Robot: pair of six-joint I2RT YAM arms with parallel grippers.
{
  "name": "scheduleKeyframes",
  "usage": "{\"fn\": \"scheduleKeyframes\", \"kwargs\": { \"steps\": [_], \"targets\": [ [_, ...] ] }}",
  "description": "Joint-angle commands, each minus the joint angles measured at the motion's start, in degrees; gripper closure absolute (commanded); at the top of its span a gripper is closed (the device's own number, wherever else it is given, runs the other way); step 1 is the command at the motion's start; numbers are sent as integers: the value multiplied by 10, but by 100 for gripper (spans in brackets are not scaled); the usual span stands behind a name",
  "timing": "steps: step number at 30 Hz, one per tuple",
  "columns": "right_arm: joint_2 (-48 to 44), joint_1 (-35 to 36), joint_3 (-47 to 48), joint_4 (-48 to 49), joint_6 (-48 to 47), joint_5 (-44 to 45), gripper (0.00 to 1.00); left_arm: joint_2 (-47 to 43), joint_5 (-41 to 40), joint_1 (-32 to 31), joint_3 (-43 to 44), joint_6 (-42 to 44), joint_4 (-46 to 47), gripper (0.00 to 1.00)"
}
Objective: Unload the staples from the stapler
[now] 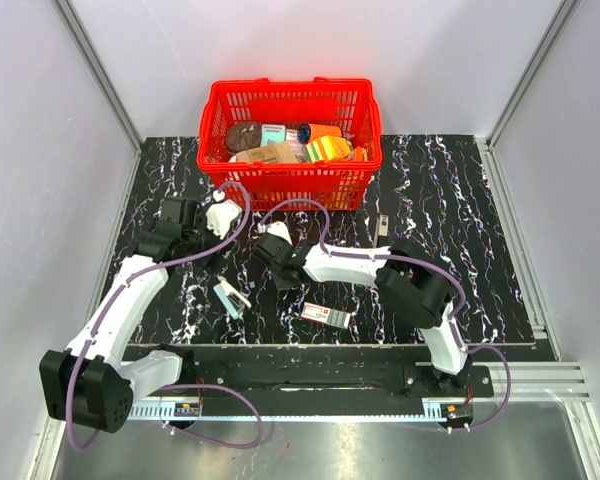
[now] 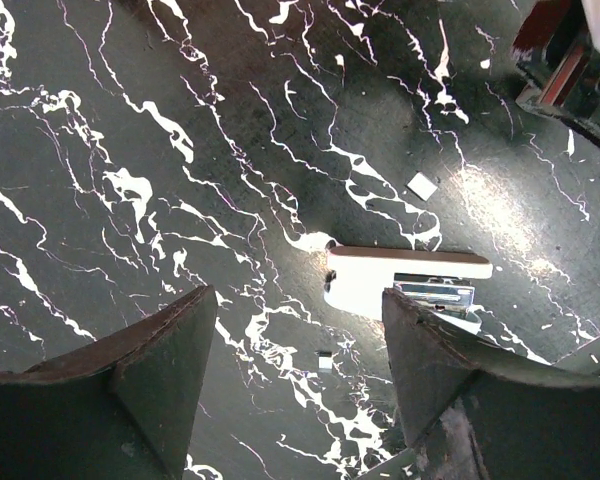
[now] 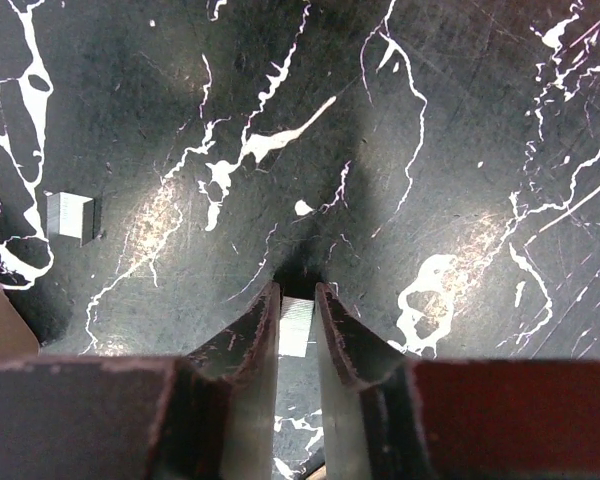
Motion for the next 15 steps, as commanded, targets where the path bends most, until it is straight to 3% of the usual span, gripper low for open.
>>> {"fn": "scheduleKeyframes", "kwargs": {
  "steps": [1,7,15],
  "targets": [
    [12,6,14,-37,19,14,79,-21,-8,5,-12,-4,23,28],
    [-2,7,12,-55,38,27,91,-30,-15,6,-19,0,24,28],
    [-66,12,8,-93,83,55,100,-49,-22,6,-31,14,24,28]
  ]
}}
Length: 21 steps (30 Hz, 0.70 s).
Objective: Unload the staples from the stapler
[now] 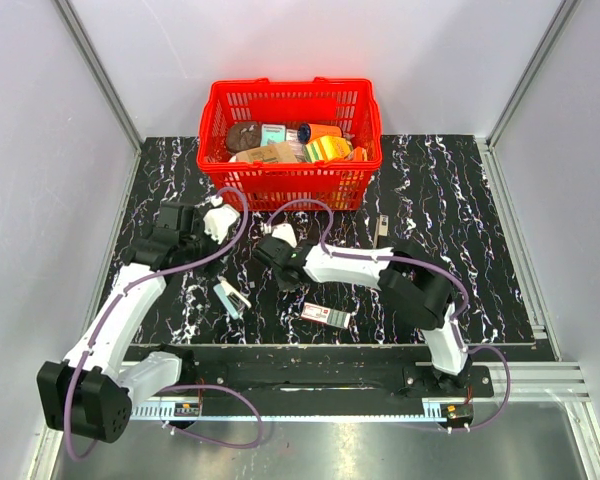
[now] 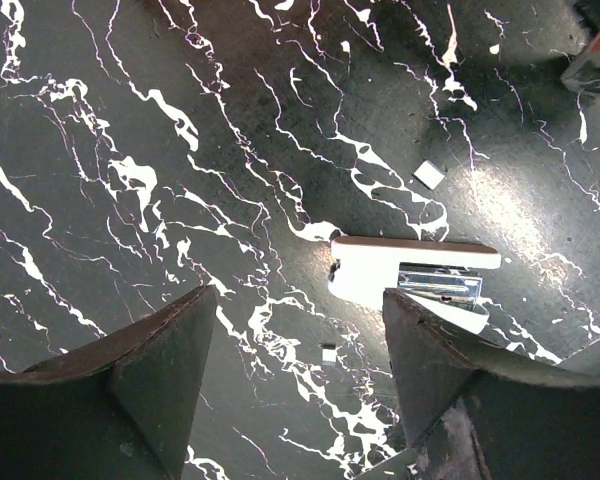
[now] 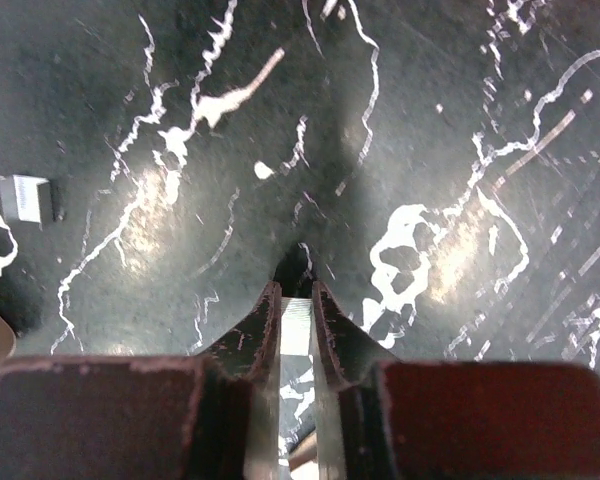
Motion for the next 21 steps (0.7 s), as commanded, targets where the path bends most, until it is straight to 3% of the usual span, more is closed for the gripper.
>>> {"fn": "scheduleKeyframes", "kwargs": {
  "steps": [1,13,21],
  "targets": [
    [-75,7,-1,-56,49,36,100,-24,-16,3,-6,12,19,28],
    [-266,13,-149,-129,295,54,100,8,27,-6,12,13,41,29],
    [-363,13,-223,-179,354,95,100,191,-45,-205,85,-34,128,31]
  ]
}}
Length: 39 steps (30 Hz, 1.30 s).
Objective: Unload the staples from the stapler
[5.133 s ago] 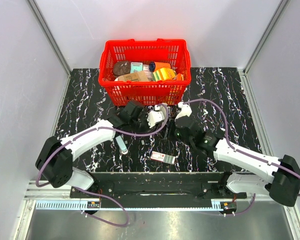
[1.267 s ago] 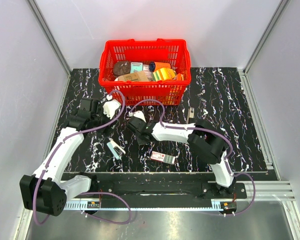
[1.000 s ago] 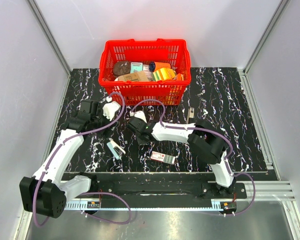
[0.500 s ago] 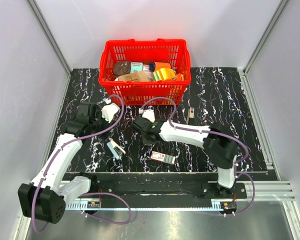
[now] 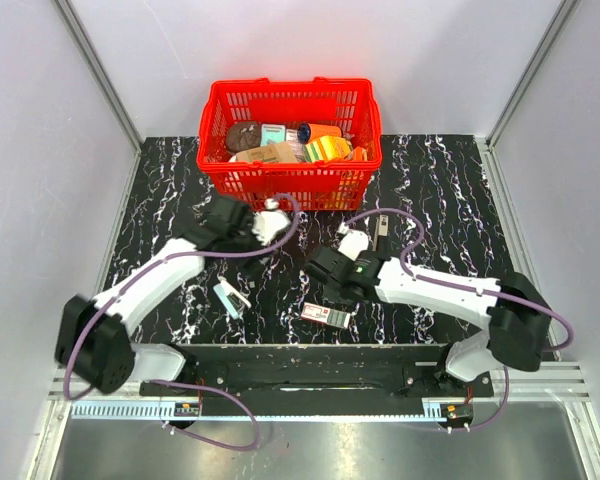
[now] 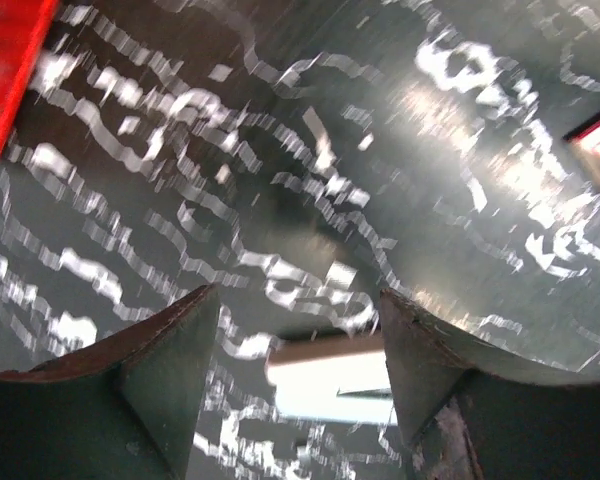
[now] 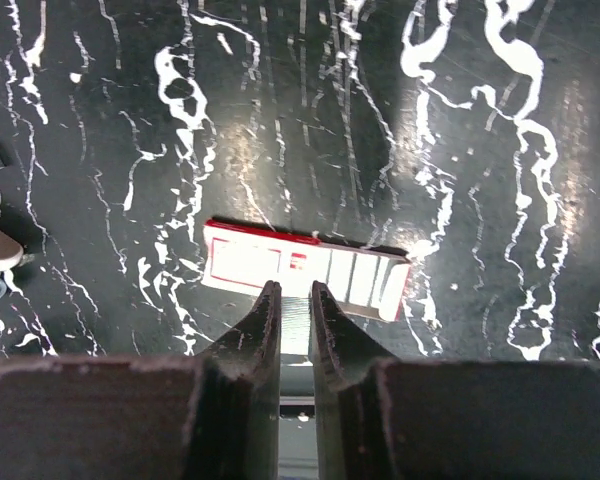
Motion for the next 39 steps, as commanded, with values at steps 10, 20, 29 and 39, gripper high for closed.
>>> {"fn": "scheduleKeyframes", "kwargs": {
  "steps": [10,20,29,39],
  "targets": [
    [-126,5,-102,-42,102,44,100,263,-45,-175,148,-49,120,35],
    [-160,5,-142,-21,112,40,100,299,-62,-233,118,-85,168,38],
    [-165,5,-149,-11,109,46,100,319,-88,-264,69,-90,207,39],
    [-154,5,-144,-4,95,47,100,284,-93,-283,22,-94,208,40]
  ]
}}
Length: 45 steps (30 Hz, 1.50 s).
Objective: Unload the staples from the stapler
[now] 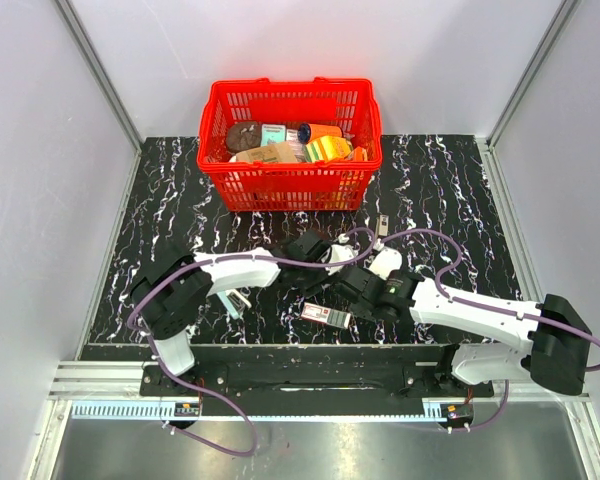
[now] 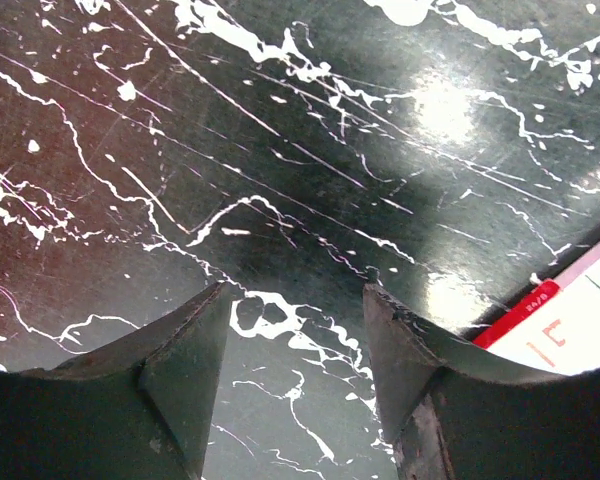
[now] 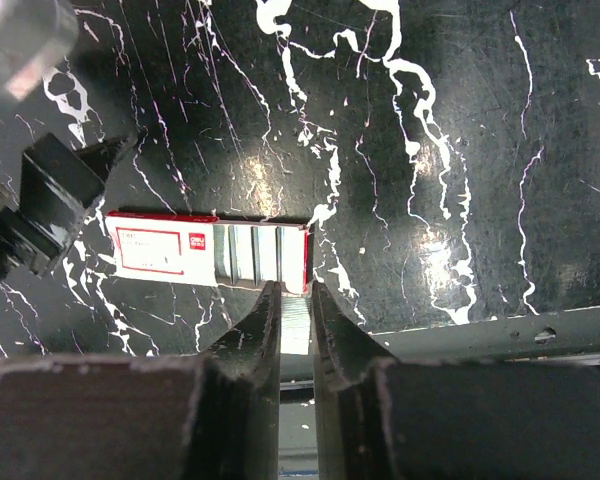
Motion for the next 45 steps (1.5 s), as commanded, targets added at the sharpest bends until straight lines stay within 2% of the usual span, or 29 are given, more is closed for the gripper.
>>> {"fn": "scheduleKeyframes", "kwargs": {
  "steps": [1,11,18,24,27,30,31,35,40,45],
  "targets": [
    [-3,2,7,15,-2,29,100,-22,9,-22,-30,10,-19,40],
    [-3,2,1,15,-3,24,100,-60,39,-42,-59,11,-41,40],
    [34,2,19,18,-19,19,100,-85,46,-42,-75,9,-48,40],
    [76,2,45,42,-59,9,100,-97,5,-32,-67,19,-41,38],
    [109,2,76,52,-98,2,100,-110,-2,6,-33,26,-54,34],
    [142,2,109,58,-150,-3,100,-128,-2,71,16,35,-80,30],
    [148,2,115,62,-168,-7,100,-134,-2,96,38,35,-93,25],
    [150,1,109,115,-228,-27,100,-164,61,209,112,9,-159,21],
    [148,2,85,141,-259,-28,100,-226,131,304,111,-13,-216,18],
    [140,2,39,176,-274,-46,100,-284,170,340,81,-20,-255,18]
  ]
}}
